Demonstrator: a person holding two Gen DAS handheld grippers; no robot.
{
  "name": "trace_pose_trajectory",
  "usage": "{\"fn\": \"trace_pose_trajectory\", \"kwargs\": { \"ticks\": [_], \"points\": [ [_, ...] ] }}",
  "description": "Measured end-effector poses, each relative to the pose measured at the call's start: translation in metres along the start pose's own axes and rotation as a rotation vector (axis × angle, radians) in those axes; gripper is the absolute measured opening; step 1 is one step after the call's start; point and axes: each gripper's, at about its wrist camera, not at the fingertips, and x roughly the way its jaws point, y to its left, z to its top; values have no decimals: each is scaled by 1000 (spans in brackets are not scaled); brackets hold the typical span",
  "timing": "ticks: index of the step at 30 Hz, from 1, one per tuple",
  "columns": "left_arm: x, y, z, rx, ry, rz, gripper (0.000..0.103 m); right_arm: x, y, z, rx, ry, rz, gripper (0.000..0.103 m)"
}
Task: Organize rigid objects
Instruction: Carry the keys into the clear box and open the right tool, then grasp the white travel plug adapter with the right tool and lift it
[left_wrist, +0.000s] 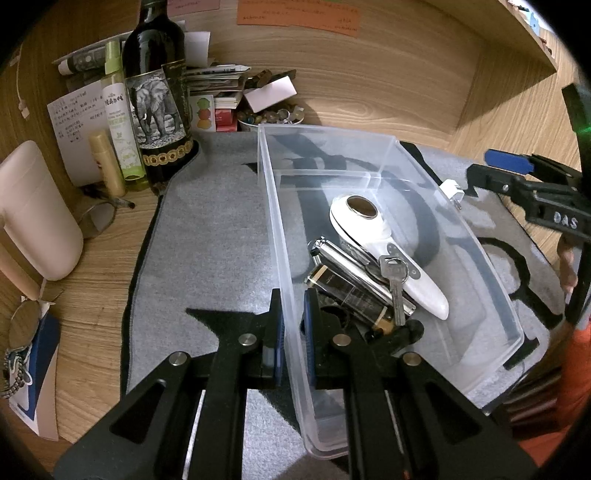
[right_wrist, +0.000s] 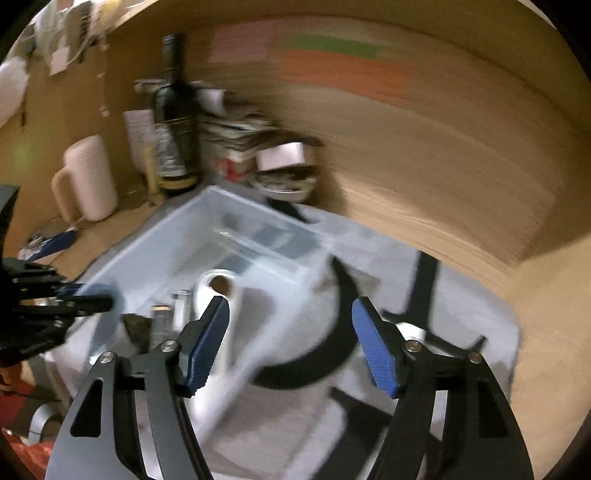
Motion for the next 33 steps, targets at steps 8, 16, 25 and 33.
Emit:
{"fn": "trace_pose_trajectory", "kwargs": {
  "ticks": [8,16,25,33],
  "points": [
    [0,0,0,0,0,0,9,19,-63,-27,150,64,-110,66],
    [0,0,0,0,1,0,9,60,-89,-37,223,138,-118,66],
    [0,0,0,-5,0,3,9,108,-96,-41,252,231,-67,36],
    [0,0,0,-5,1,4,9,94,-88,-39,227,196,-58,34]
  ]
}}
